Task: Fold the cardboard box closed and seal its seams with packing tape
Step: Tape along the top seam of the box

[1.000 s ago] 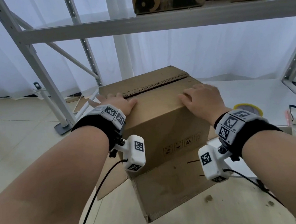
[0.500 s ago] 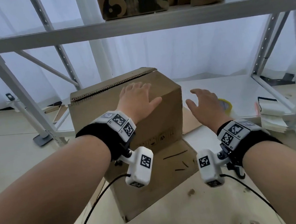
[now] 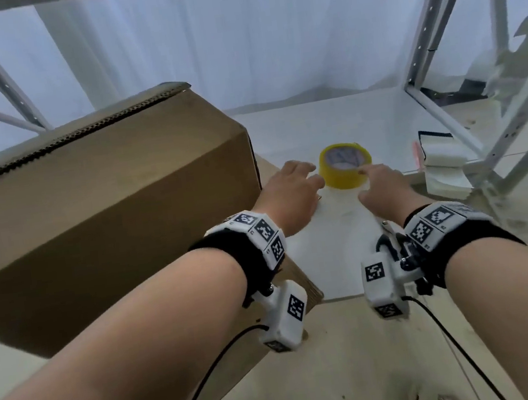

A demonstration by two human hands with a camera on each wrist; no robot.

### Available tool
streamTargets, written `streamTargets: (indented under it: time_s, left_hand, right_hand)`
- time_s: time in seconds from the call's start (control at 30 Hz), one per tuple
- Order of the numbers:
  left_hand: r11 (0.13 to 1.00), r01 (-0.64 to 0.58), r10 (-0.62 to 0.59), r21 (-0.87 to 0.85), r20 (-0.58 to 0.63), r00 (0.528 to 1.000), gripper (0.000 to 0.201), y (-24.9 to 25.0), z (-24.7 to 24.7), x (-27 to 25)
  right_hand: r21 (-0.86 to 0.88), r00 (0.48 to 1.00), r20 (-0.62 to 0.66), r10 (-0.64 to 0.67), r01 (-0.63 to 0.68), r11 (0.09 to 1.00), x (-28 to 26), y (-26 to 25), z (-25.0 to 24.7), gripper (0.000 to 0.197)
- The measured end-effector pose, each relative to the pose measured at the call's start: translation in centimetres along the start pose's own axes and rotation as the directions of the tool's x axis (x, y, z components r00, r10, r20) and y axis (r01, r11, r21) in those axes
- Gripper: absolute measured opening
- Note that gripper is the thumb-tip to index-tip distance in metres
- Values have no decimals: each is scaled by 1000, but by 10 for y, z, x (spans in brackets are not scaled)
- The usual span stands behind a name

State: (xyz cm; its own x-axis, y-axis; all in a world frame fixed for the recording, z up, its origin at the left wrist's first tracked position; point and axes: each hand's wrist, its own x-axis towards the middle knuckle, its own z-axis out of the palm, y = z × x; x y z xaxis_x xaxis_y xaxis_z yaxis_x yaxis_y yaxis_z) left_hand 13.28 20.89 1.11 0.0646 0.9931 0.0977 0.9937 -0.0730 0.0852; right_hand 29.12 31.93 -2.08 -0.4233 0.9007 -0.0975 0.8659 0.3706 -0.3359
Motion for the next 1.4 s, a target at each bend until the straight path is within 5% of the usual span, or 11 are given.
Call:
streamTargets:
  time_s: [0.23,0.5,0.63,0.87,1.03,1.27,1.4]
  left_hand:
    - [986,28,-22,-164,42,999,36,-10,21,30]
    - [972,50,-44,-227,32,999,34,-5,5,16]
    - [950,66,-87,-304,-54,995,35,9,-18,-6]
    - [802,128,-246,-583,-128,961,51,17,-86,-61]
    - [559,137,-320,-817,-60,945,39,20,-138,-111]
    - [440,88,-356,-894,-83,931,39,-18,-179,-156]
    - [310,-12,-378,-950,-135,916,18,-35,-185,-174]
  right_hand:
    - [-274,989,114,96,-62,960,55,-12,22,61]
    - [-342,997,35,-66,74,937,50,-28,2,27]
    - [50,983,-144,-115,123,991,24,-39,-26,27]
    - [651,970,-187,-155,241,720,-64,-87,-88,23]
    - [783,959,-225,-174,284,553,-118,-141,-105,28]
    - [860,947,-270,-172,317,400,-146,-205,-120,38]
    - [927,957,-211,-201,261,271,-155,-226,-116,35]
